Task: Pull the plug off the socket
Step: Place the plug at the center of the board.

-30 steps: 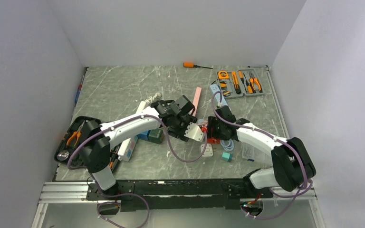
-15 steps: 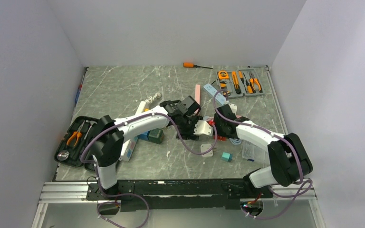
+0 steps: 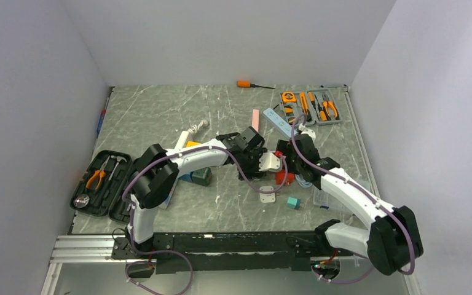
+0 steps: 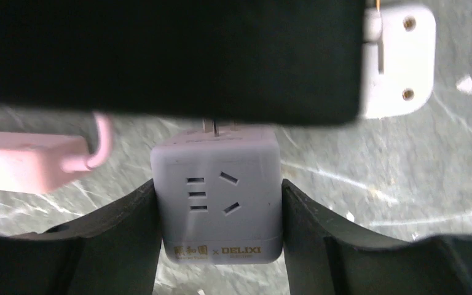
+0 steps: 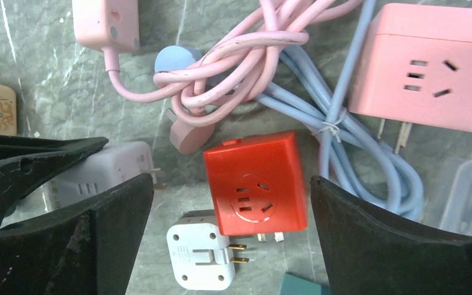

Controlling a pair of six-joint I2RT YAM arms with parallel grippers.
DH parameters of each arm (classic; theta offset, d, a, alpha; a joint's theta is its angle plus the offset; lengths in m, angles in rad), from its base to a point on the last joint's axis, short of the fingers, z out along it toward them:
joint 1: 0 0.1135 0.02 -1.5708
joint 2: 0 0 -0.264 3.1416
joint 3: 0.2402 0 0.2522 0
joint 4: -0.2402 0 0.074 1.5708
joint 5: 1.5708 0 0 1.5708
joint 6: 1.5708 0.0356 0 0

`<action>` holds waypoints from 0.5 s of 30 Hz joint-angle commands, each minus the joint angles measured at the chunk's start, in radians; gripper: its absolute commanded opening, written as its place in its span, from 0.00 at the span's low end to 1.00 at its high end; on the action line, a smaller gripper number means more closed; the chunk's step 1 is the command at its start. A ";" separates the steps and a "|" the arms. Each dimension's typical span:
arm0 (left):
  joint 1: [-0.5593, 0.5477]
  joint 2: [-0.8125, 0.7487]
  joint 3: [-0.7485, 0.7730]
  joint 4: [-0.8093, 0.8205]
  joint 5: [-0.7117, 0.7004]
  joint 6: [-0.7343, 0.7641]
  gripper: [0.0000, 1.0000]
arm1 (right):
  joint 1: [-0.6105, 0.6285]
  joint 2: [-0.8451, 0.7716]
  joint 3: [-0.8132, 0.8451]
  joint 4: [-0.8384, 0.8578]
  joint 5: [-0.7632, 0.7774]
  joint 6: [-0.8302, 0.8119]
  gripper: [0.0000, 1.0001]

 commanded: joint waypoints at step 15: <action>0.010 0.046 -0.004 0.064 -0.019 -0.164 0.57 | 0.004 -0.332 0.061 -0.244 0.067 0.026 0.95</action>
